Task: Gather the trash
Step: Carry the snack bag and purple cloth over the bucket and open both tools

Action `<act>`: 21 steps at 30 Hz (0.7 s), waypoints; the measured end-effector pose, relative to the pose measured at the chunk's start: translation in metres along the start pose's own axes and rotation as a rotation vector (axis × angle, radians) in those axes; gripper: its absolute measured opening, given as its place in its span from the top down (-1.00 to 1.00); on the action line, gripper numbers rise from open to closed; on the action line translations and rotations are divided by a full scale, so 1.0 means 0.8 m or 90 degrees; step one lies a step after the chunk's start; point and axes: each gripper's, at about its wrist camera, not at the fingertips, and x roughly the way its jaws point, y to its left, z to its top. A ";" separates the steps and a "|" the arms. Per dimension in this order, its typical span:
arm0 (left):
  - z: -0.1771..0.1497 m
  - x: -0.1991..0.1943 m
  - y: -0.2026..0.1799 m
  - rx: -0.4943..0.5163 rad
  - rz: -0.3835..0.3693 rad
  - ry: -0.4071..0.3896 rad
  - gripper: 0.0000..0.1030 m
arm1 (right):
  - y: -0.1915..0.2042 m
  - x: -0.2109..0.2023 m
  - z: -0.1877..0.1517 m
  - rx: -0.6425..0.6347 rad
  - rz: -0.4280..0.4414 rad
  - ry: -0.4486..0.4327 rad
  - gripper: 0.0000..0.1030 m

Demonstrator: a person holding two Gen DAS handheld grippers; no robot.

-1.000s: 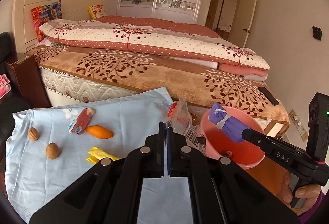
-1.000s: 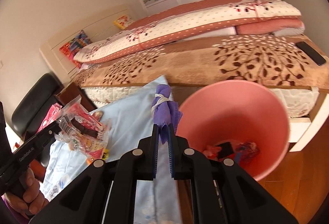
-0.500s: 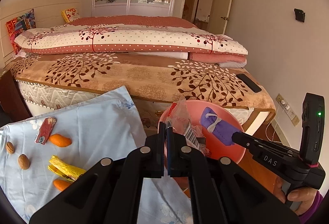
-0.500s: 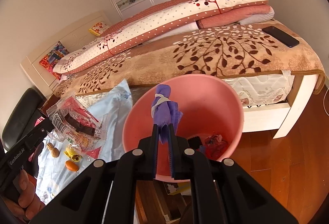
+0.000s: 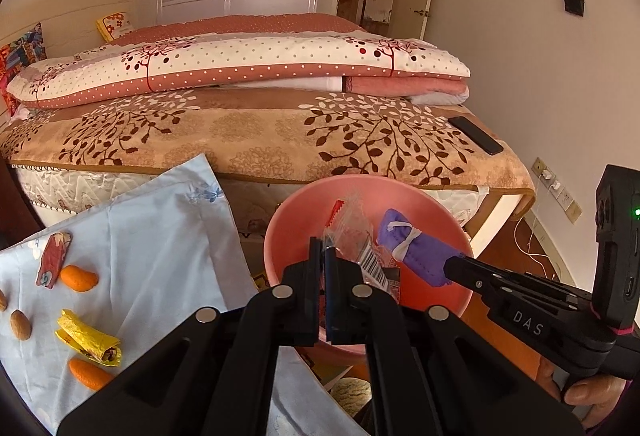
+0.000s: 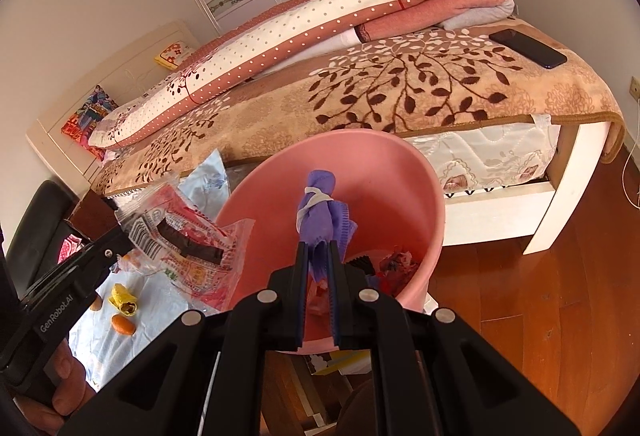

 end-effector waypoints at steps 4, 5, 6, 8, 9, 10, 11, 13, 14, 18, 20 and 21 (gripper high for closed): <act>-0.003 0.010 -0.007 0.009 0.000 0.009 0.98 | -0.005 0.004 -0.002 0.004 -0.003 0.007 0.83; -0.004 0.011 -0.008 0.009 -0.001 0.011 0.98 | -0.006 0.004 -0.002 0.005 -0.004 0.008 0.83; -0.005 0.013 -0.009 0.009 -0.002 0.012 0.98 | -0.007 0.005 -0.002 0.006 -0.005 0.009 0.83; -0.006 0.015 -0.012 0.012 -0.004 0.013 0.98 | -0.009 0.008 -0.003 0.007 -0.005 0.013 0.83; -0.006 0.016 -0.013 0.014 -0.003 0.014 0.98 | -0.010 0.008 -0.003 0.008 -0.005 0.014 0.83; -0.006 0.017 -0.015 0.015 -0.003 0.015 0.98 | -0.010 0.009 -0.004 0.008 -0.006 0.015 0.83; -0.007 0.018 -0.015 0.015 -0.002 0.016 0.98 | -0.011 0.010 -0.004 0.009 -0.005 0.016 0.83; -0.007 0.019 -0.016 0.014 -0.001 0.019 0.98 | -0.011 0.011 -0.004 0.009 -0.005 0.017 0.83; -0.007 0.020 -0.016 0.013 -0.001 0.021 0.98 | -0.011 0.011 -0.005 0.009 -0.005 0.017 0.83; -0.008 0.024 -0.014 0.004 -0.004 0.036 0.97 | -0.013 0.011 -0.005 0.012 -0.005 0.017 0.83; -0.009 0.026 -0.012 -0.001 -0.007 0.042 0.95 | -0.014 0.011 -0.006 0.013 -0.006 0.017 0.83; -0.009 0.027 -0.012 -0.002 -0.007 0.044 0.88 | -0.014 0.011 -0.005 0.013 -0.006 0.017 0.83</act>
